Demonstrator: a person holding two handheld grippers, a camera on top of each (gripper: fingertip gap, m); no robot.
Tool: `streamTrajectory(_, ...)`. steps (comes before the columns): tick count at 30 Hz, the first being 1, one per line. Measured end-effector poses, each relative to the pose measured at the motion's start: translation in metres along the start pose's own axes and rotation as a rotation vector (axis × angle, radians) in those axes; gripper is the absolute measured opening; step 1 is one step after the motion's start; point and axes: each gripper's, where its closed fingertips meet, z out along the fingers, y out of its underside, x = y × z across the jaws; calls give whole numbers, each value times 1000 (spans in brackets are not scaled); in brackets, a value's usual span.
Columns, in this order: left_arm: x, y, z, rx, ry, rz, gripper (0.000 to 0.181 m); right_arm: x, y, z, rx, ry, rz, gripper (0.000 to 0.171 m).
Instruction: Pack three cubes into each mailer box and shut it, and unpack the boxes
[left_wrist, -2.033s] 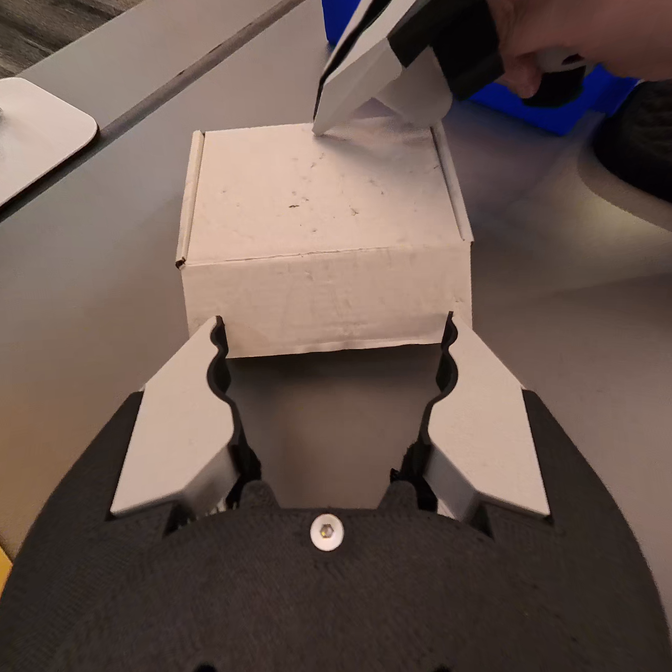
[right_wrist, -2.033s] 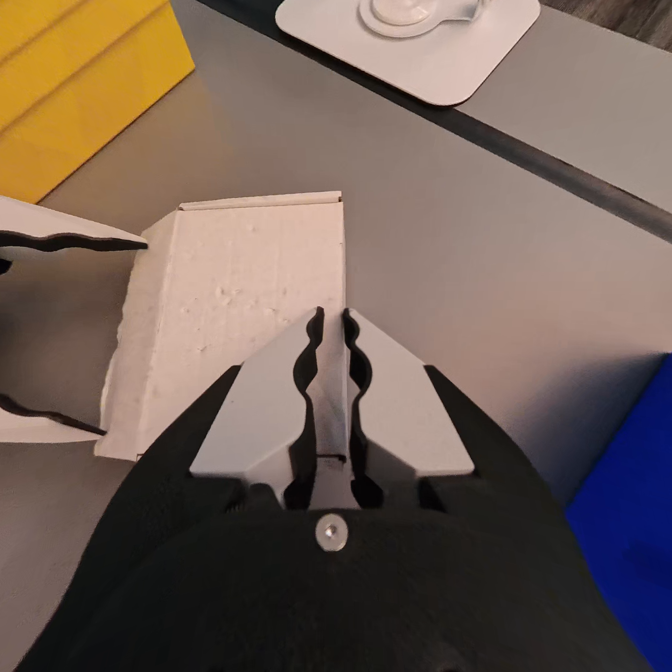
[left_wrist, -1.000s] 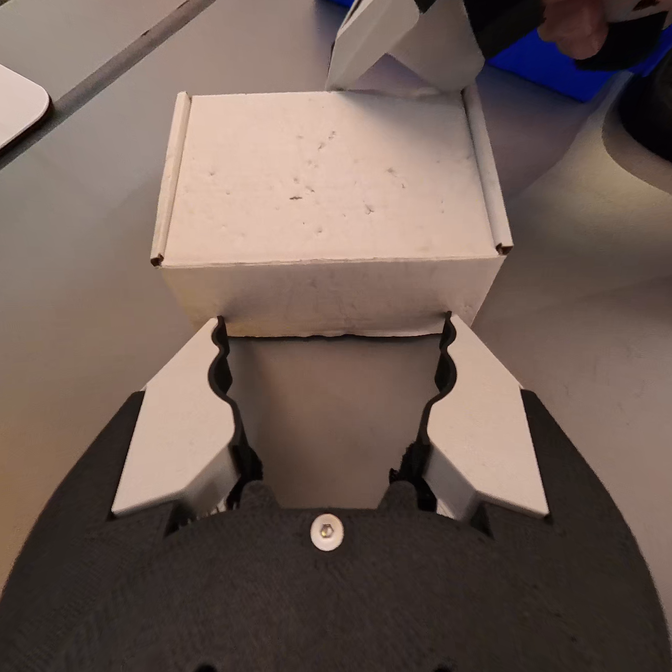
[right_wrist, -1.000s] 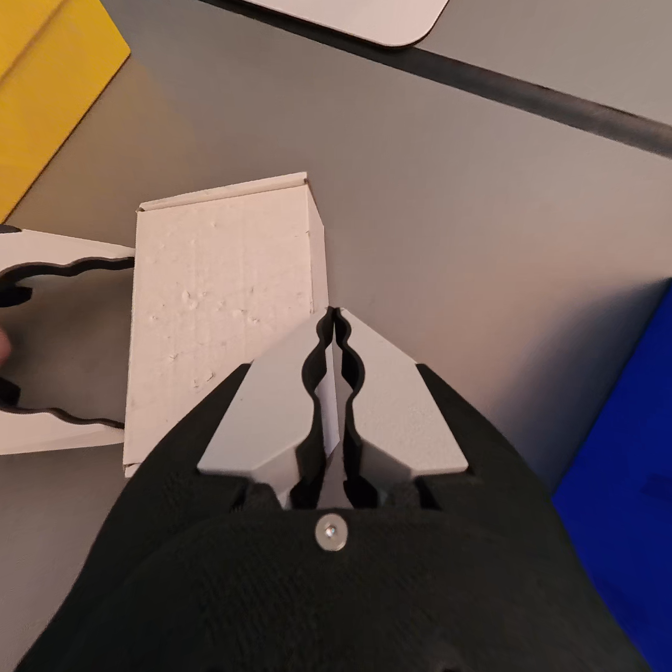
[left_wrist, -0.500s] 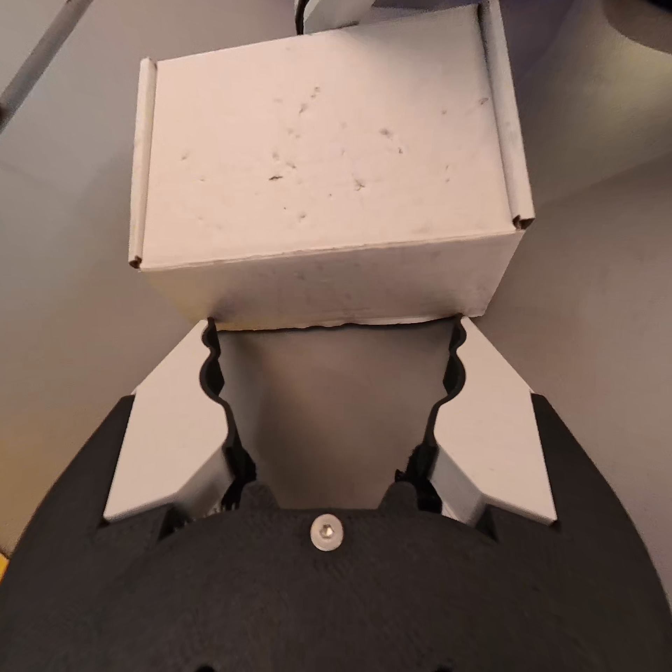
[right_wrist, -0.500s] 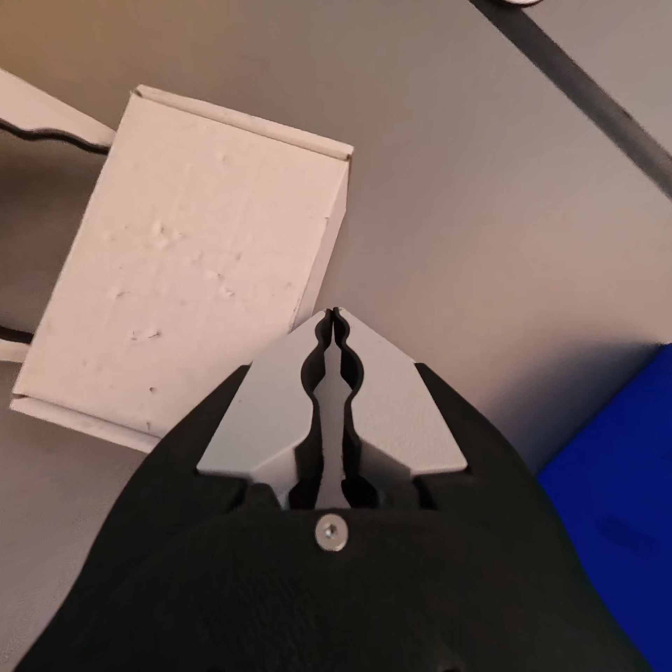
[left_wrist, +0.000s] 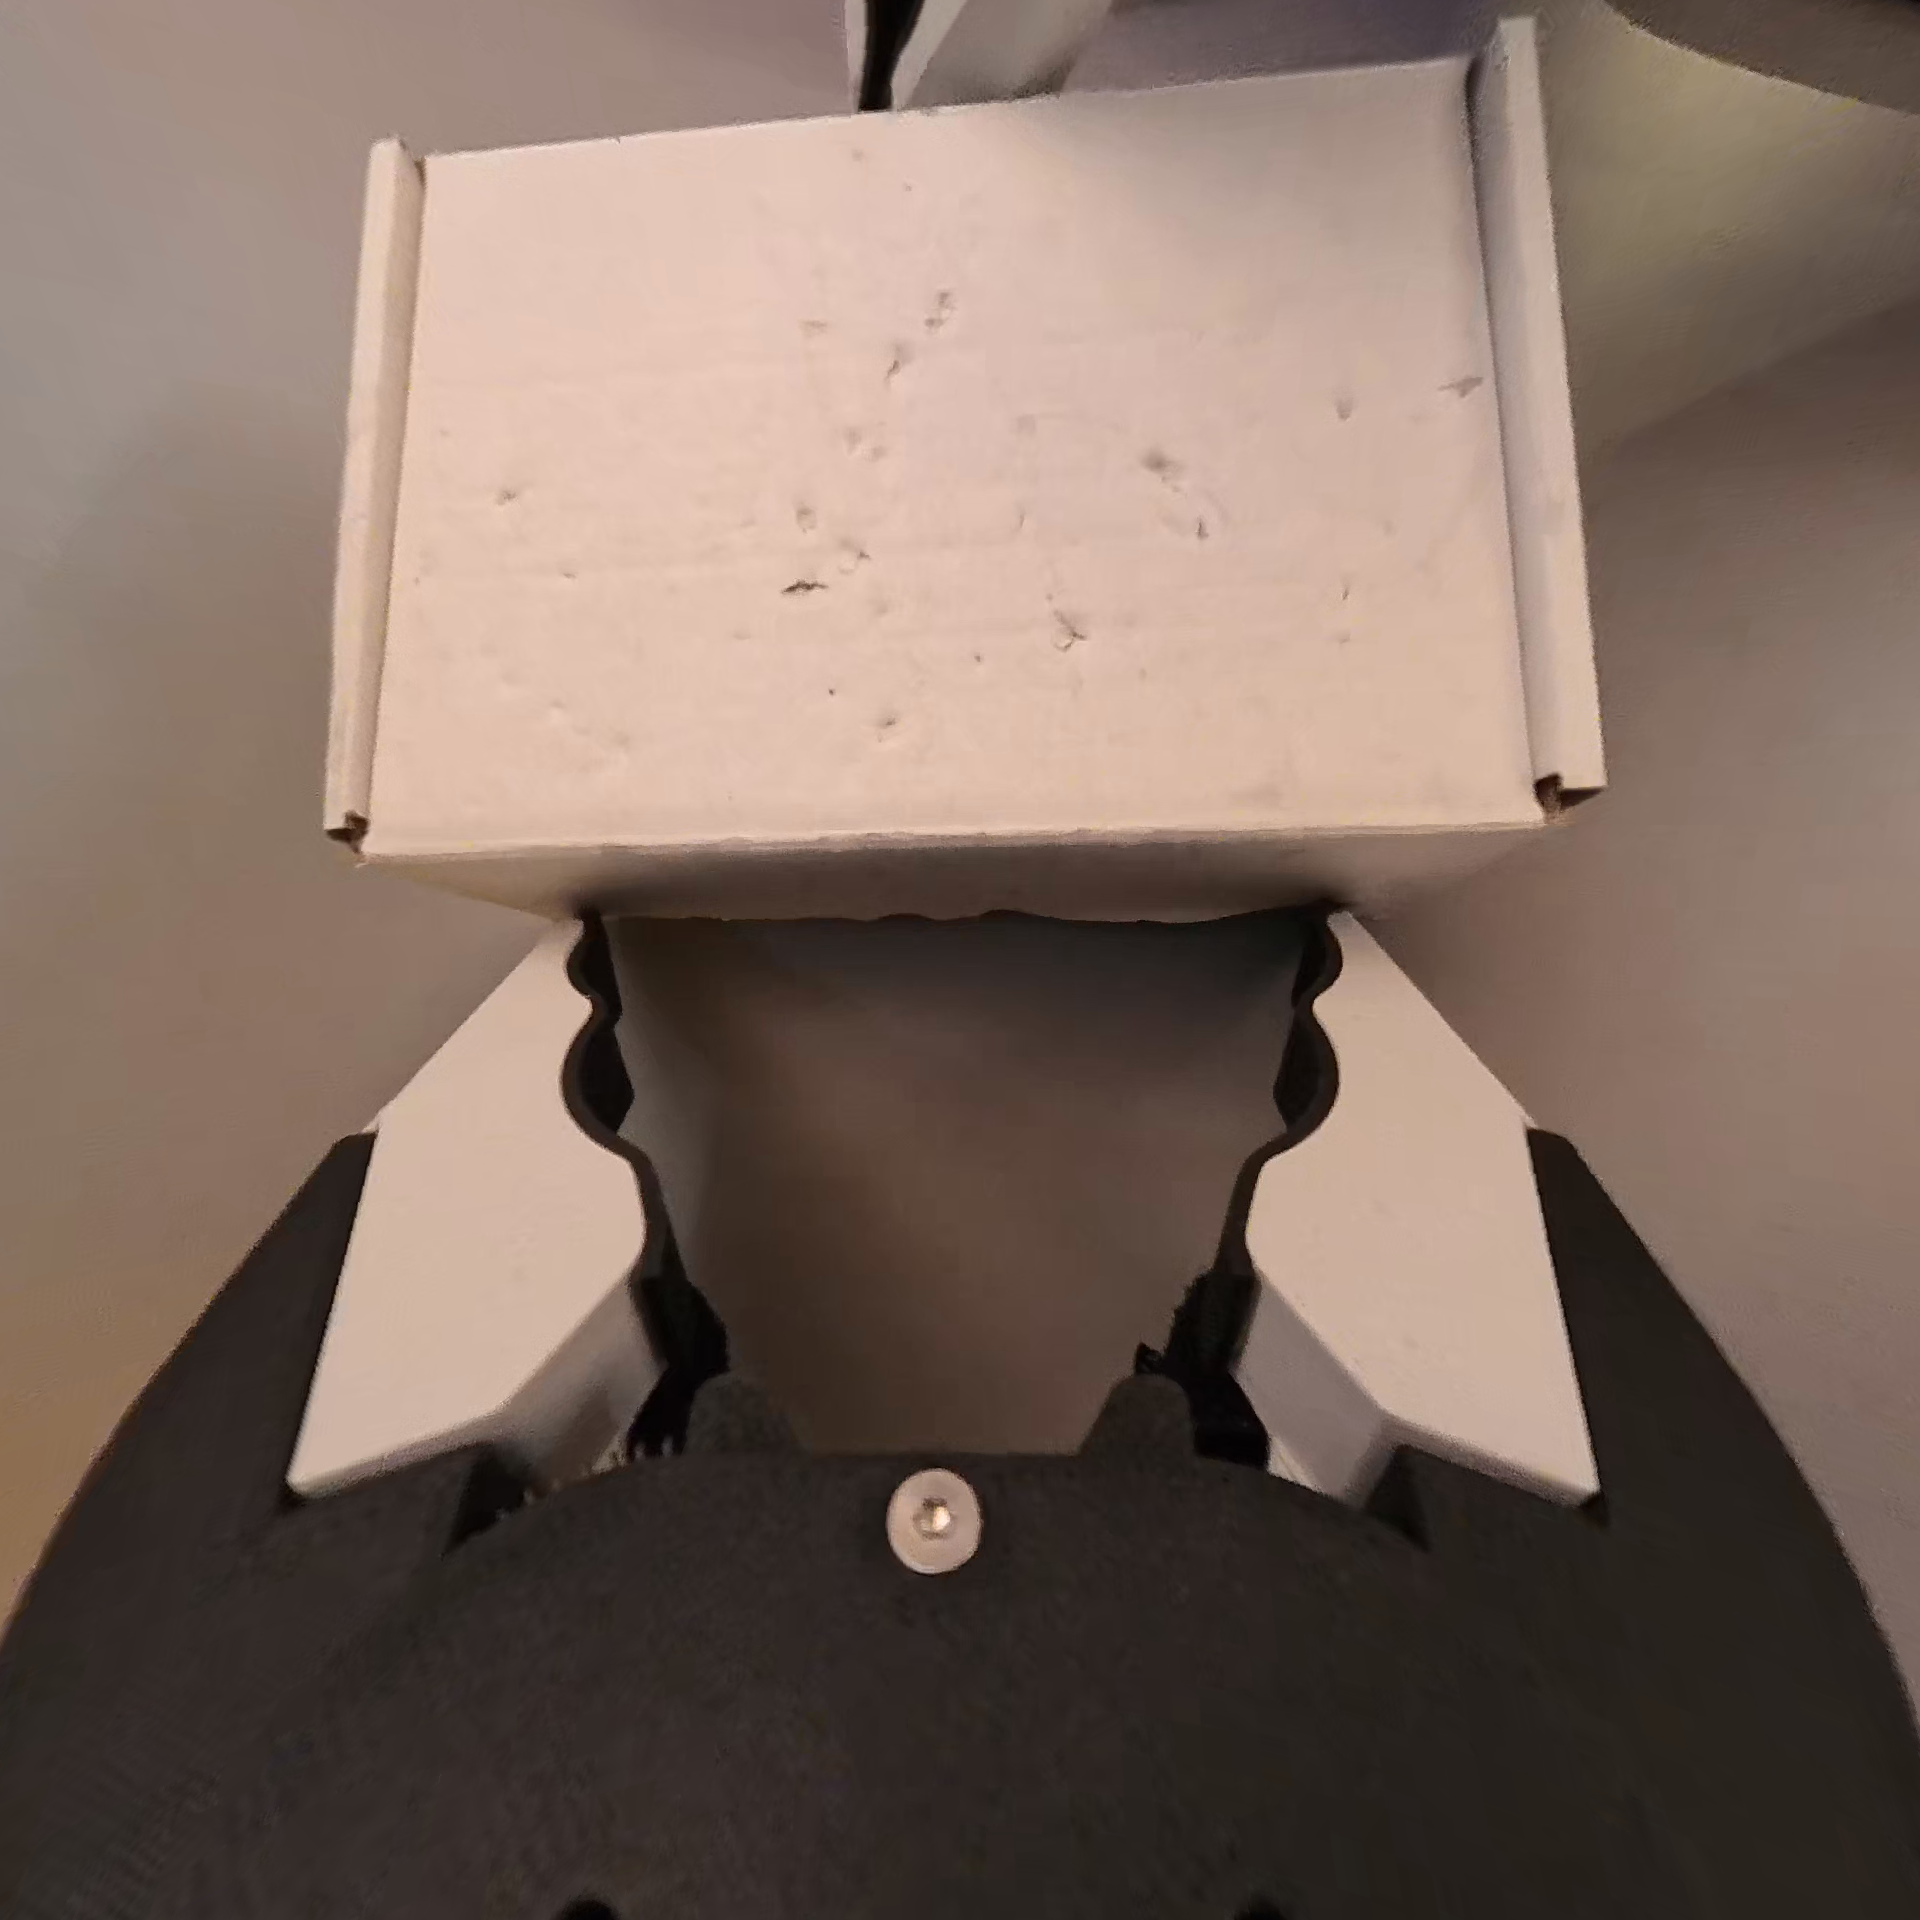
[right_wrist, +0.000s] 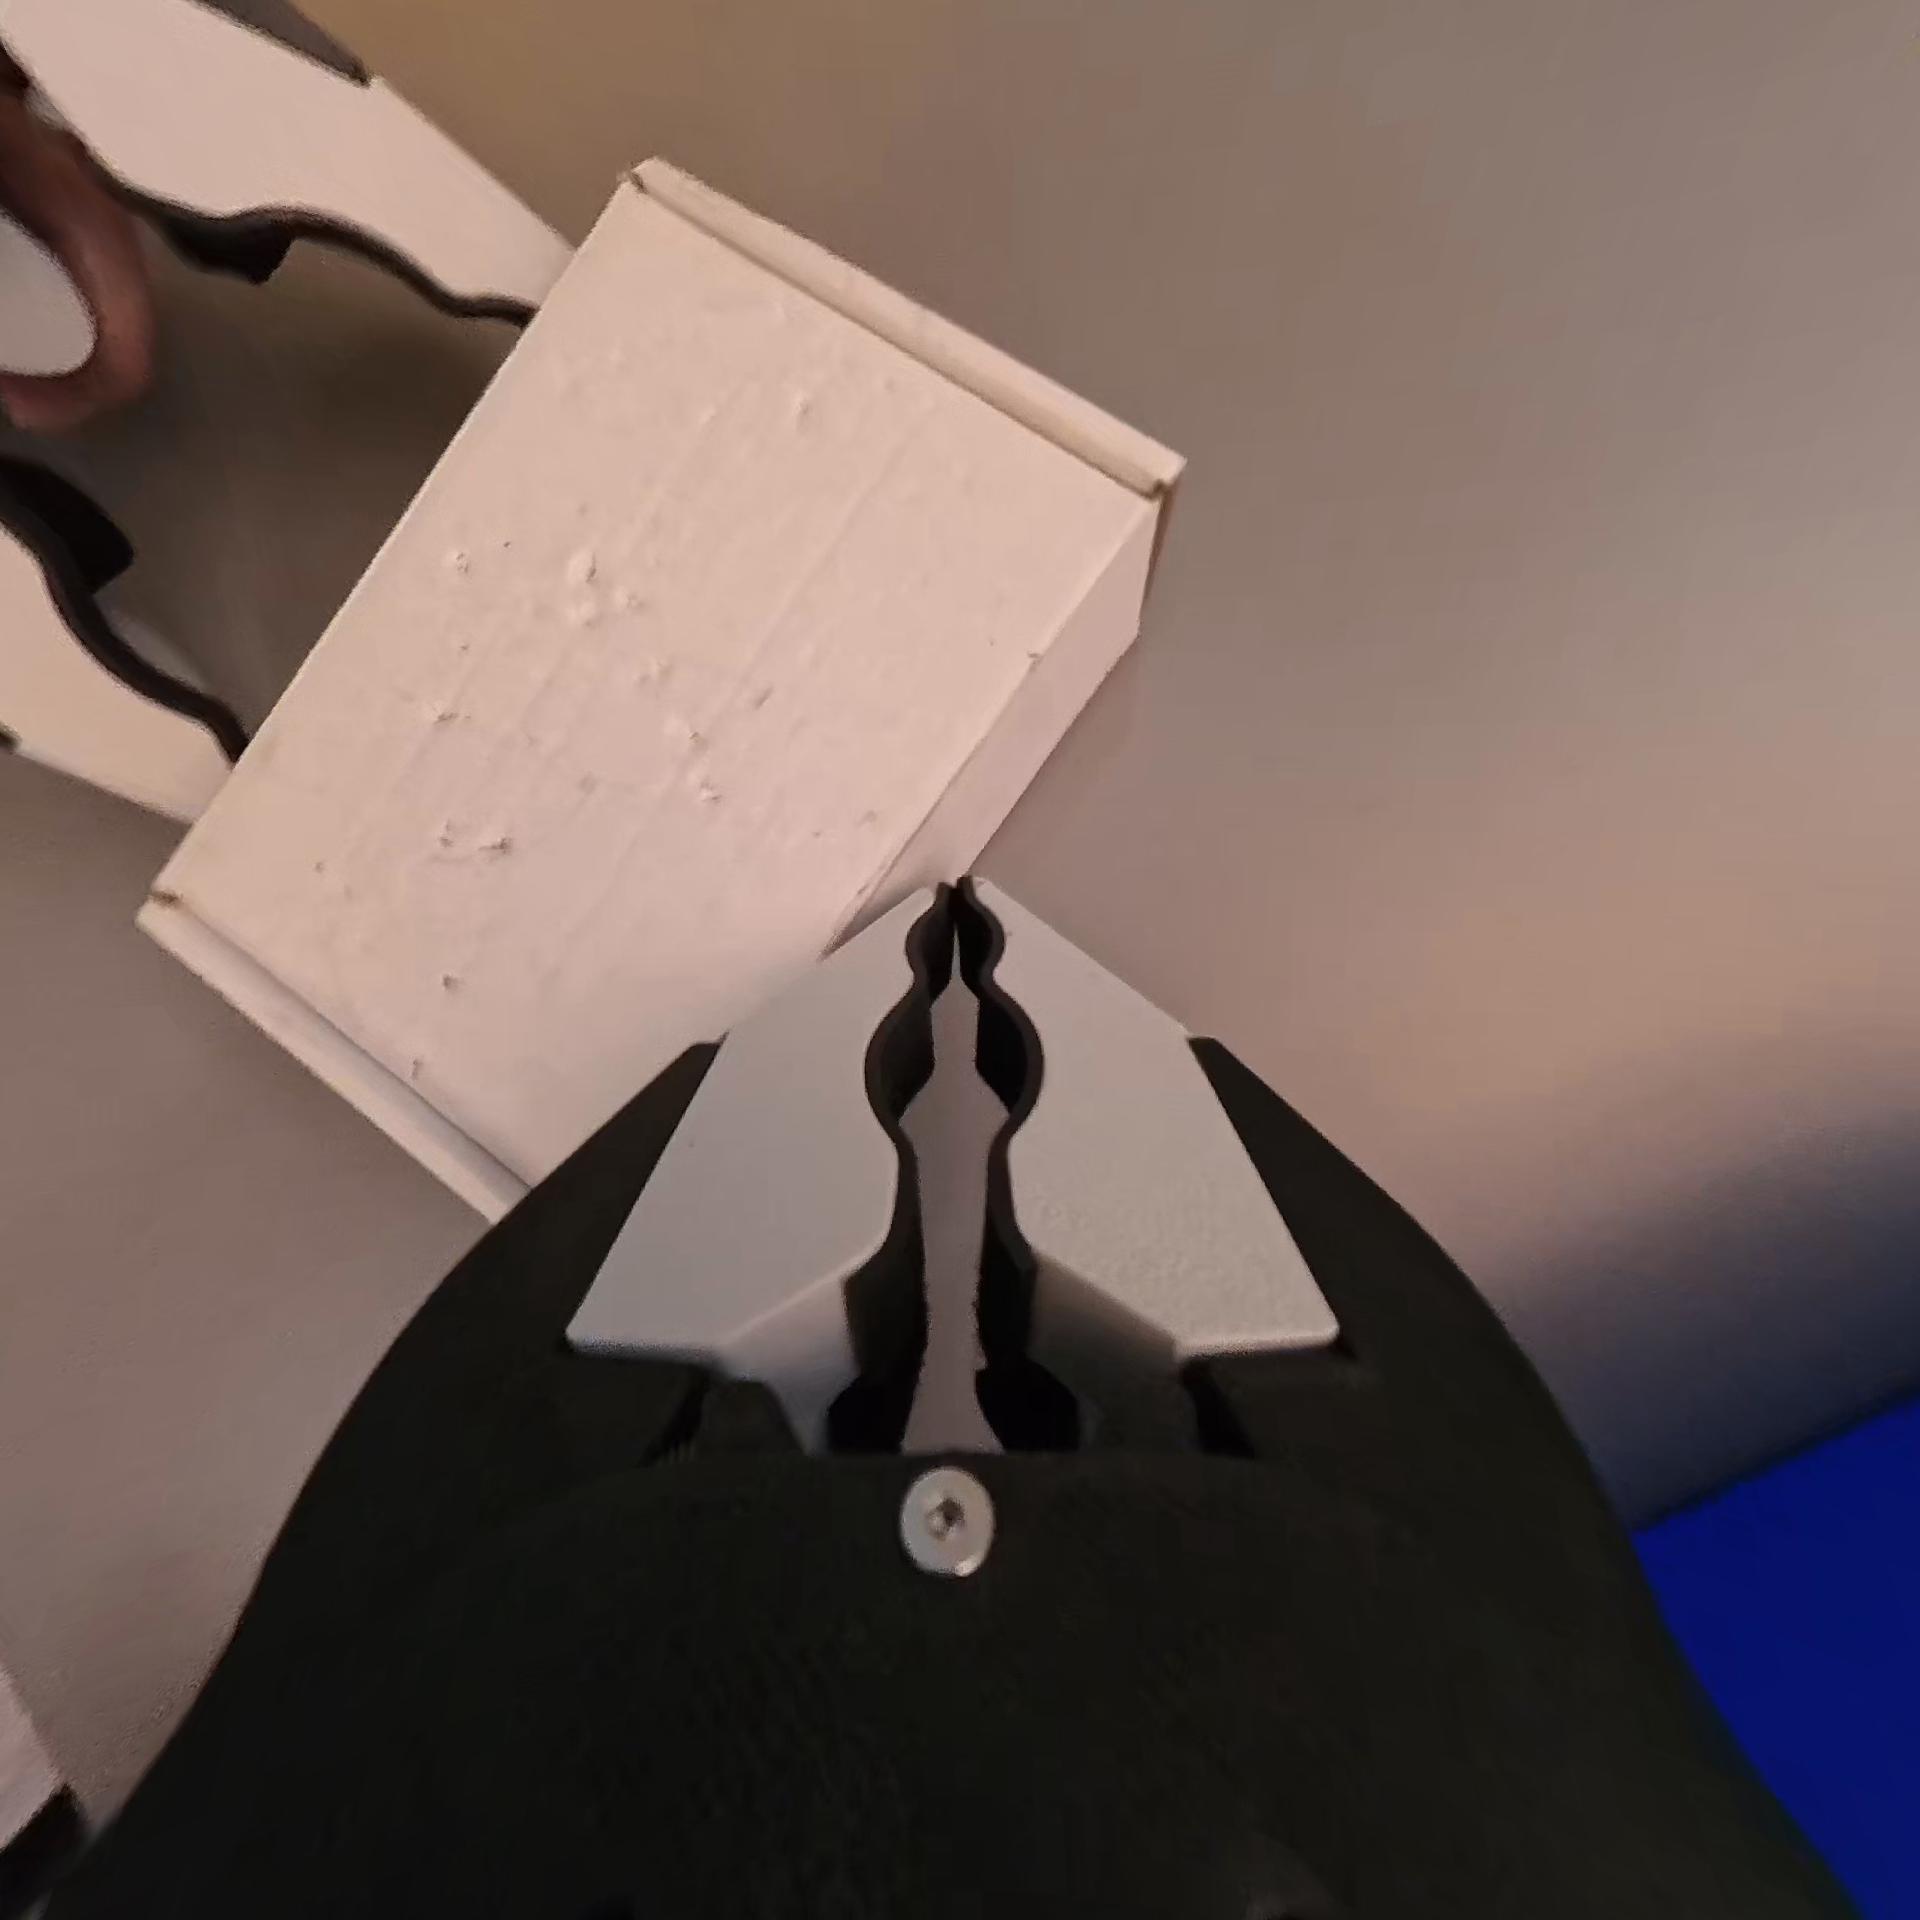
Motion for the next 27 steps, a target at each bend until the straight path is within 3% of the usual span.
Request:
streamTrajectory(7, 24, 13, -10, -50, 89, 59, 124, -41, 44, 1, -206, -155, -256, 3)
streamTrajectory(11, 31, 20, -17, -77, 119, 100, 125, -50, 46, 4, -199, -163, -404, 32)
streamTrajectory(17, 47, 31, -28, -123, 216, 133, 144, -72, 44, 5, -144, -221, -539, 72)
streamTrajectory(27, 58, 29, -36, -93, 270, 156, 137, -81, 52, -2, -121, -224, -572, 98)
